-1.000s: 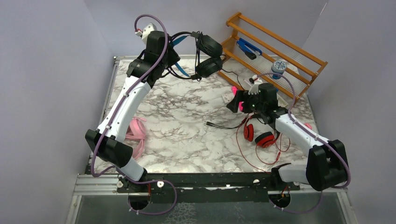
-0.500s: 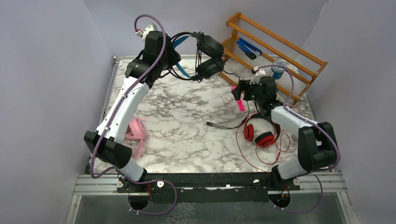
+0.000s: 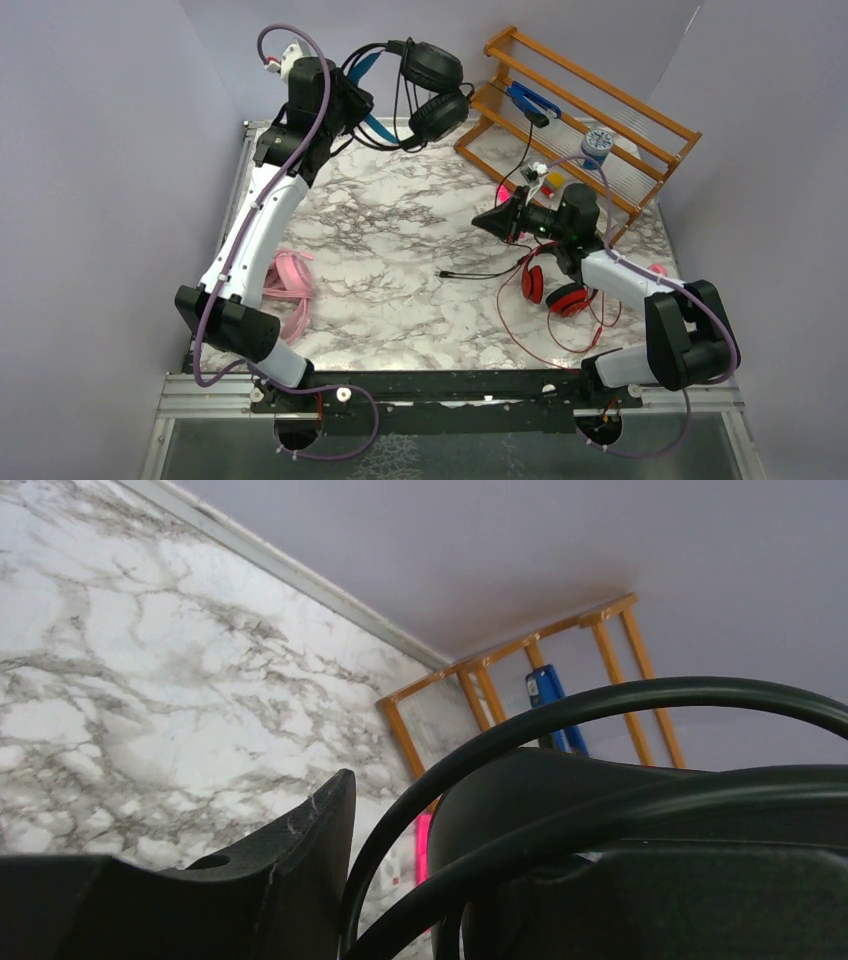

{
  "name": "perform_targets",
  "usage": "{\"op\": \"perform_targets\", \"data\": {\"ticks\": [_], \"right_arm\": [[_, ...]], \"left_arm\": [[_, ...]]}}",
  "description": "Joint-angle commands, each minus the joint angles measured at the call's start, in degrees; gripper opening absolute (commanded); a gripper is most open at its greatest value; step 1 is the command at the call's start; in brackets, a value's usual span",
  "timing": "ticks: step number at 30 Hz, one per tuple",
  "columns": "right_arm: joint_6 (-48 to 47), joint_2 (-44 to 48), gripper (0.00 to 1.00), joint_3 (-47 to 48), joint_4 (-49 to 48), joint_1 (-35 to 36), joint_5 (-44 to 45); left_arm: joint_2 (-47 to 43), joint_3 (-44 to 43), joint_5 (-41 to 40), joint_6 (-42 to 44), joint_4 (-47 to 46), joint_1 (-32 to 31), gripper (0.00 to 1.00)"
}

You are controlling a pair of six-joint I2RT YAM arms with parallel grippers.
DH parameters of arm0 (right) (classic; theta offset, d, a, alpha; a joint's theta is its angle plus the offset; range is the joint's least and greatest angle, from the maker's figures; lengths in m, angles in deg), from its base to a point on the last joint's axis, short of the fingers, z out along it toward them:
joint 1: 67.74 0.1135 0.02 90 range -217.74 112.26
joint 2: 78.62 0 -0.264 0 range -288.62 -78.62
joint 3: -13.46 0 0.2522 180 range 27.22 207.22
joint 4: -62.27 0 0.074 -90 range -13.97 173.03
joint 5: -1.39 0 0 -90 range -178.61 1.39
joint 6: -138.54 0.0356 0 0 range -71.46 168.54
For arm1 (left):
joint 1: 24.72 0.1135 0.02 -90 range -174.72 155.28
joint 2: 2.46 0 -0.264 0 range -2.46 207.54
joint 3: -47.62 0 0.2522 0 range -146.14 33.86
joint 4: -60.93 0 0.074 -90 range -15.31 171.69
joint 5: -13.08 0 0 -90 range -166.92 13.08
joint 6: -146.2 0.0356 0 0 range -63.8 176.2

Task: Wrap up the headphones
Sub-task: Wrap the headphones cable around the headphones.

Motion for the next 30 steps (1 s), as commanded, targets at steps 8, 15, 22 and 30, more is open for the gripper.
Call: {"op": "perform_targets", "data": {"ticks": [8, 15, 22, 30], "right_arm": [[3.42, 10.00, 0.00, -1.51, 9.01, 8.60, -4.62], [-0.60, -1.23, 0.00, 10.05, 29.72, 8.10, 8.56], [2.79, -10.24, 0.00, 14.94, 35.53, 2.33, 12.25], [-6.65, -14.38, 0.65, 16.22, 48.11, 2.51, 8.64]], "left_arm": [[6.01, -6.21, 4.41, -6.22, -9.34, 2.44, 0.00], [-1.02, -1.04, 13.99, -0.23, -8.48, 3.24, 0.00], [-5.55, -0.36, 18.01, 11.00, -4.17, 3.33, 0.00], [-4.65, -6.40, 8.54, 9.05, 0.57, 3.35, 0.00]]}}
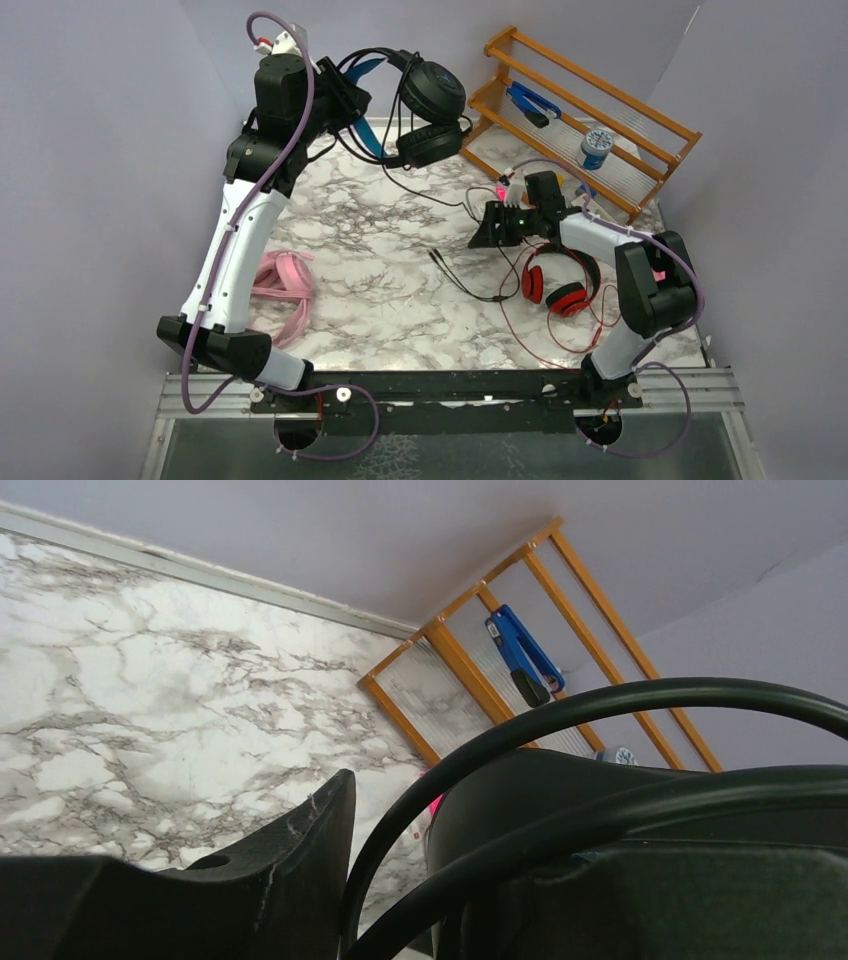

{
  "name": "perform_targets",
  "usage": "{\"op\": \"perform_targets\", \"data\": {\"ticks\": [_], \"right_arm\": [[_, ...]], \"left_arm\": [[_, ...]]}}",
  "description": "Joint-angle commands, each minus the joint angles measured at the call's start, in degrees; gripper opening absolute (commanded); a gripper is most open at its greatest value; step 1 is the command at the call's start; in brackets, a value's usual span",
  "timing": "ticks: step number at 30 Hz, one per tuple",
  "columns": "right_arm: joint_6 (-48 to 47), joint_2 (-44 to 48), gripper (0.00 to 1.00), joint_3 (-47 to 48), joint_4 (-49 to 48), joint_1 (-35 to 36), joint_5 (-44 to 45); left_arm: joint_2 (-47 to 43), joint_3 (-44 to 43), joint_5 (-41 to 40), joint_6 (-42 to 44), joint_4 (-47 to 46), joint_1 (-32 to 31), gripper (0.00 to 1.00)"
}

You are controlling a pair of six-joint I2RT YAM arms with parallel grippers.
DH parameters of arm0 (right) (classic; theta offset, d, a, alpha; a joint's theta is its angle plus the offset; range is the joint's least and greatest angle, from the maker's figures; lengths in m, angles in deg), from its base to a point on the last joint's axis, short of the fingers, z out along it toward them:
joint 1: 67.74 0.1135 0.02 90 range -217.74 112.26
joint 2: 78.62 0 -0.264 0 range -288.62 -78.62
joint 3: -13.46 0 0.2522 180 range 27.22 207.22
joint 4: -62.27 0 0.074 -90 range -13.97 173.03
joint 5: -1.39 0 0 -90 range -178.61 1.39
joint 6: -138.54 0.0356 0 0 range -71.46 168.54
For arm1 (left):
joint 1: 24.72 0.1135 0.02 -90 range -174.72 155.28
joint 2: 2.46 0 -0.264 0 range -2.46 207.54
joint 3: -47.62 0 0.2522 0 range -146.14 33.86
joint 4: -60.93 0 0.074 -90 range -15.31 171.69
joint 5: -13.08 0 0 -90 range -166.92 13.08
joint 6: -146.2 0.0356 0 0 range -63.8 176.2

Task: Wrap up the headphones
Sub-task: Wrap the headphones cable around the headphones.

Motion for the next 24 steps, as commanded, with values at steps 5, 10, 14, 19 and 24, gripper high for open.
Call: {"op": "perform_targets", "data": {"ticks": [5, 10, 14, 19, 24], "right_arm": [[-7.01, 7.71, 0.79, -1.40, 1.84, 0.78, -4.48], [-6.25, 9.39, 0.85, -3.49, -12.48, 0.78, -10.76], [-1.71, 7.45, 0.87, -6.33, -32.97, 4.68, -17.24], [3.52, 2.06, 0.87, -6.42, -52.53, 6.71, -15.65], [3.69, -2.93, 0.86, -4.94, -62.92, 9.56, -16.35]], "left_arm": [[1.91, -9.03, -4.41, -4.05, 4.19, 0.10, 0.00], [1.60, -10.63, -3.87, -4.32, 5.46, 0.10, 0.00], [1.10, -11.31, -3.87, -4.45, 6.36, 0.10, 0.00], [0.83, -12.30, -2.61, -5.01, 6.96, 0.10, 0.00], [1.79, -15.22, -1.49, -4.85, 8.64, 0.10, 0.00]]}}
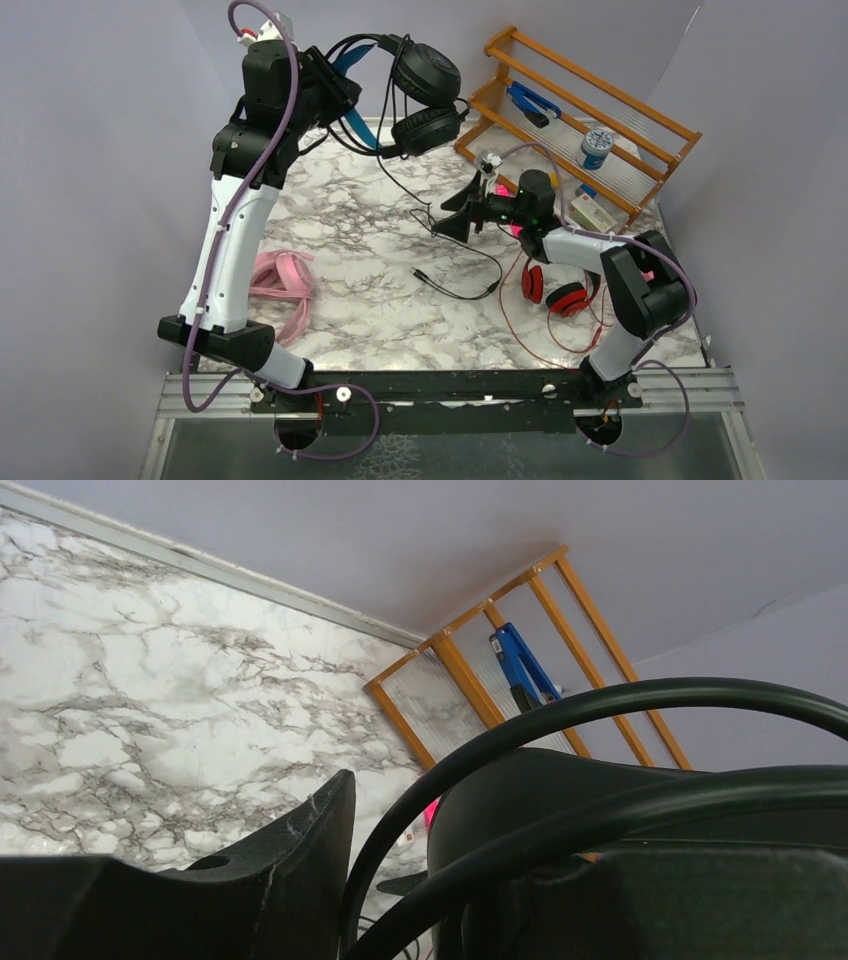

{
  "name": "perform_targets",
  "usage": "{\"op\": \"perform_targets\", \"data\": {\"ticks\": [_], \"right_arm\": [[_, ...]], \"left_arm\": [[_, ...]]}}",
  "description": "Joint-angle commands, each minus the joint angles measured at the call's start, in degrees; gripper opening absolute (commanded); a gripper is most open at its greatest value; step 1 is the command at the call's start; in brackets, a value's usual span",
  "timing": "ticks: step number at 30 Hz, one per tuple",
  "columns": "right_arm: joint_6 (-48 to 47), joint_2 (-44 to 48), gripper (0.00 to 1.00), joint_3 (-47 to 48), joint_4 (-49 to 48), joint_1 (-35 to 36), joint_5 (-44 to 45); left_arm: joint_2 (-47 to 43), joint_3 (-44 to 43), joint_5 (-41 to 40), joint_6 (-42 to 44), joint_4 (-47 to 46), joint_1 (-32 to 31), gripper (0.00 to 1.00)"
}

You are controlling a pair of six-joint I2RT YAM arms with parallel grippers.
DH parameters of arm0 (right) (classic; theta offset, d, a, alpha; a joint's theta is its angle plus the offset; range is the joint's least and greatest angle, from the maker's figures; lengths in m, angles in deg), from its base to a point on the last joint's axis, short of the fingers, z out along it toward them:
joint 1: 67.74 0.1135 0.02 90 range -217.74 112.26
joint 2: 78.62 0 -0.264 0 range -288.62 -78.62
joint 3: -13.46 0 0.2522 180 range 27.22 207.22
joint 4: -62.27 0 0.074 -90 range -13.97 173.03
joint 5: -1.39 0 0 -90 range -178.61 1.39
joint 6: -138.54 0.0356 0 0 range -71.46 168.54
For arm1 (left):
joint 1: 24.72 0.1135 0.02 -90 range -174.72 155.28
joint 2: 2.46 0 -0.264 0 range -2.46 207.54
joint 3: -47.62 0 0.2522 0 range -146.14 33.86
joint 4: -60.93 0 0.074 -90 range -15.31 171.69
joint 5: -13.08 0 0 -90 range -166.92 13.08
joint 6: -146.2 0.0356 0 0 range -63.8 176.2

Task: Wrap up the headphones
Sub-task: Wrap the headphones cable around the headphones.

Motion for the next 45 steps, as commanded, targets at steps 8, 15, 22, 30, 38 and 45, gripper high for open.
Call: {"op": "perform_targets", "data": {"ticks": [8, 15, 22, 30, 38, 45], "right_arm": [[3.65, -14.14, 0.85, 6.90, -26.47, 5.10, 0.23], [5.02, -19.95, 0.74, 10.09, -32.69, 9.38, 4.86], [7.82, -14.43, 0.02, -0.70, -33.89, 9.55, 0.82], [3.90, -5.87, 0.00, -13.63, -25.63, 8.84, -1.57], [-2.44, -1.77, 0.00, -15.07, -16.66, 6.95, -5.00], [-7.55, -0.92, 0.00, -17.52, -11.78, 7.45, -3.23]], "left_arm": [[-0.52, -6.17, 6.26, -3.41, -0.89, 0.03, 0.00], [-0.43, -7.35, 4.19, -2.57, 0.68, 0.03, 0.00], [5.95, -12.45, -1.00, -1.95, 0.27, 0.32, 0.00], [15.59, -23.02, 1.61, -2.33, -0.74, 3.22, 0.00], [12.52, -16.22, 4.88, -1.17, -2.02, 6.91, 0.00], [19.16, -23.36, 7.72, -4.65, -2.97, 10.98, 0.00]]}}
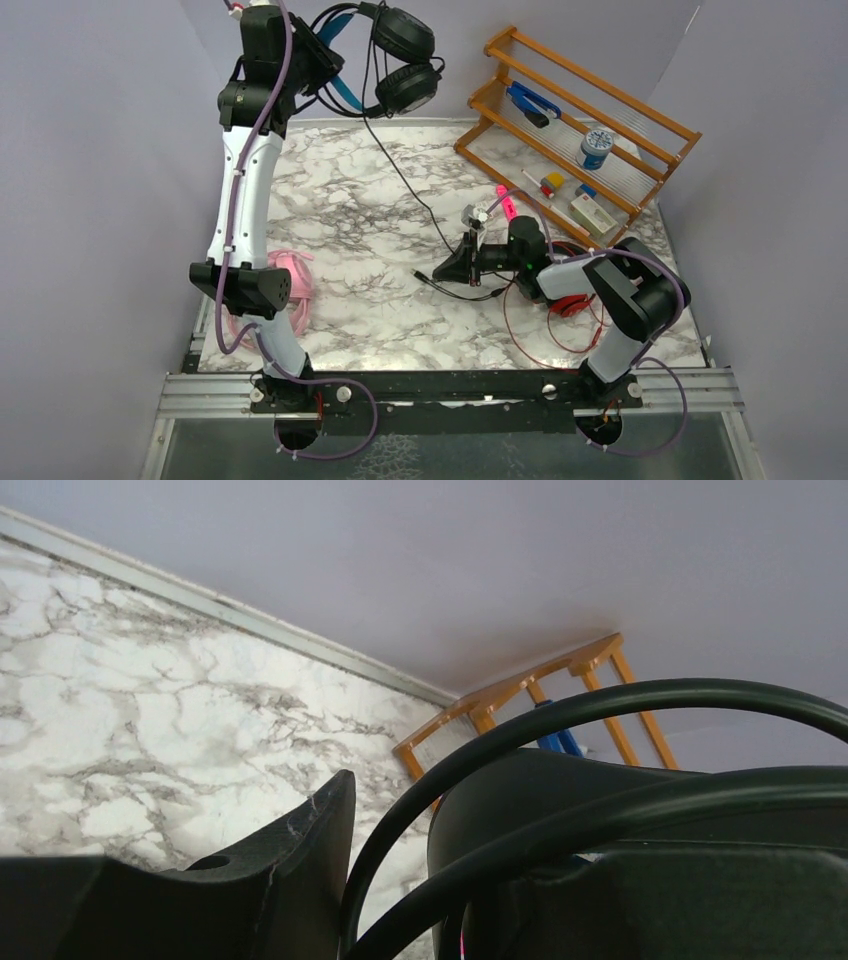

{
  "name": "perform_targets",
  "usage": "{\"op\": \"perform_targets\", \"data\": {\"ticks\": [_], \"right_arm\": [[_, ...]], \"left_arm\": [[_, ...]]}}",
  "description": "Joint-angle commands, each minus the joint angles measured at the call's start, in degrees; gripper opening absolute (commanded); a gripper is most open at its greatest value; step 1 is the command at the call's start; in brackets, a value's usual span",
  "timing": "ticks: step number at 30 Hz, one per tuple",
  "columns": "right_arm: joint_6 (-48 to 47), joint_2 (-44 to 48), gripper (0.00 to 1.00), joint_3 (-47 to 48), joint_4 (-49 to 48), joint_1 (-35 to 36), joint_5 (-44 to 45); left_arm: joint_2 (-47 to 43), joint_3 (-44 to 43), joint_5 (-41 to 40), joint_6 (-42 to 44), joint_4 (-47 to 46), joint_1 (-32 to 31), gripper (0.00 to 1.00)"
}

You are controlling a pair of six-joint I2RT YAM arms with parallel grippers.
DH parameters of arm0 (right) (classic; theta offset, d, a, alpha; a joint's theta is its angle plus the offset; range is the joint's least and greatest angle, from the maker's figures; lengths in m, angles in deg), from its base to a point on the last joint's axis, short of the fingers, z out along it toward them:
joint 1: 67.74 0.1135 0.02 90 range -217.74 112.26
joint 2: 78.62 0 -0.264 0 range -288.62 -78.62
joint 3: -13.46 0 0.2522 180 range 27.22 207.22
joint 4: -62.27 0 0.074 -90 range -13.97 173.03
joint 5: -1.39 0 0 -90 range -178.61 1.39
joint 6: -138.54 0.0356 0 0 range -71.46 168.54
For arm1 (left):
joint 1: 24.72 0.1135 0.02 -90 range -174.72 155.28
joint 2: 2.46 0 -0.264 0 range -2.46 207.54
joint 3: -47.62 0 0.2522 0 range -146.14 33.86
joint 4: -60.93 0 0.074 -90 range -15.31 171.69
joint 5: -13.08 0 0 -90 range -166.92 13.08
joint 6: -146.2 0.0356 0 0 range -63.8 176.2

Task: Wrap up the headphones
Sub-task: Wrap the headphones cable around the headphones.

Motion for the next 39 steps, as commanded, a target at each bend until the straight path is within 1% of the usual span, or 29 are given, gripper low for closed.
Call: {"op": "perform_targets", "data": {"ticks": [1, 3, 5, 8, 9, 10, 12, 13, 17, 20, 24, 27, 30, 37, 39], "right_arm": [[-4.47, 0.30, 0.00, -0.37, 4.87, 0.34, -0.35], [-4.04, -0.32, 0.00, 0.00, 4.95, 0.30, 0.14], [-2.47, -0.88, 0.00, -0.09, 3.42, 0.29, -0.19], [0.12, -1.02, 0.00, -1.57, -1.33, 0.45, -1.18], [-0.15, -0.73, 0.00, -2.12, -1.27, 0.93, -1.16], [-1.63, 0.17, 0.00, -2.26, 1.11, 1.75, -0.56], [-6.79, 2.49, 0.00, -1.63, 8.04, 3.59, 1.34], [-7.69, 3.63, 0.00, -2.07, 9.00, 4.06, 1.51], [-7.75, 10.17, 0.00, -4.92, 10.78, 4.07, 2.38], [-5.40, 14.76, 0.00, -6.51, 11.20, 4.12, 3.65], [-2.78, 21.20, 0.00, -7.54, 12.55, 4.07, 5.65], [-3.26, 26.65, 0.00, -7.67, 16.29, 4.07, 7.33], [-4.96, 27.83, 0.00, -7.83, 20.07, 4.07, 8.77], [-1.20, 23.65, 0.00, -11.21, 17.67, 3.48, 15.00], [0.37, 22.51, 0.00, -12.17, 16.26, 2.22, 16.56]], "left_arm": [[3.10, -7.46, 5.46, -5.43, -5.44, 3.42, 0.00], [3.71, -8.24, 5.61, -6.30, -5.99, 3.98, 0.00], [3.32, -7.28, 5.20, -6.05, -7.34, 4.31, 0.00], [2.98, -6.23, 4.74, -5.49, -7.70, 5.34, 0.00], [2.86, -5.88, 4.09, -5.41, -7.78, 5.50, 0.00], [2.82, -5.57, 3.33, -5.31, -7.92, 5.57, 0.00], [3.04, -5.13, 2.73, -5.07, -8.38, 5.62, 0.00], [3.27, -4.82, 2.45, -5.10, -8.64, 5.68, 0.00], [4.59, -5.17, 0.13, -4.00, -9.36, 5.89, 0.00], [4.34, -3.93, -3.06, -2.06, -9.35, 5.92, 0.00], [2.23, 1.16, -6.46, 1.35, -9.54, 5.91, 0.00], [0.72, 3.98, -8.88, 3.03, -9.57, 5.90, 0.00], [-0.15, 4.72, -8.27, 2.37, -9.57, 6.41, 0.00], [-1.12, 3.65, -1.67, 0.61, -9.50, 7.57, 0.00], [-1.64, 3.91, 1.56, 0.45, -9.44, 9.16, 0.00]]}}
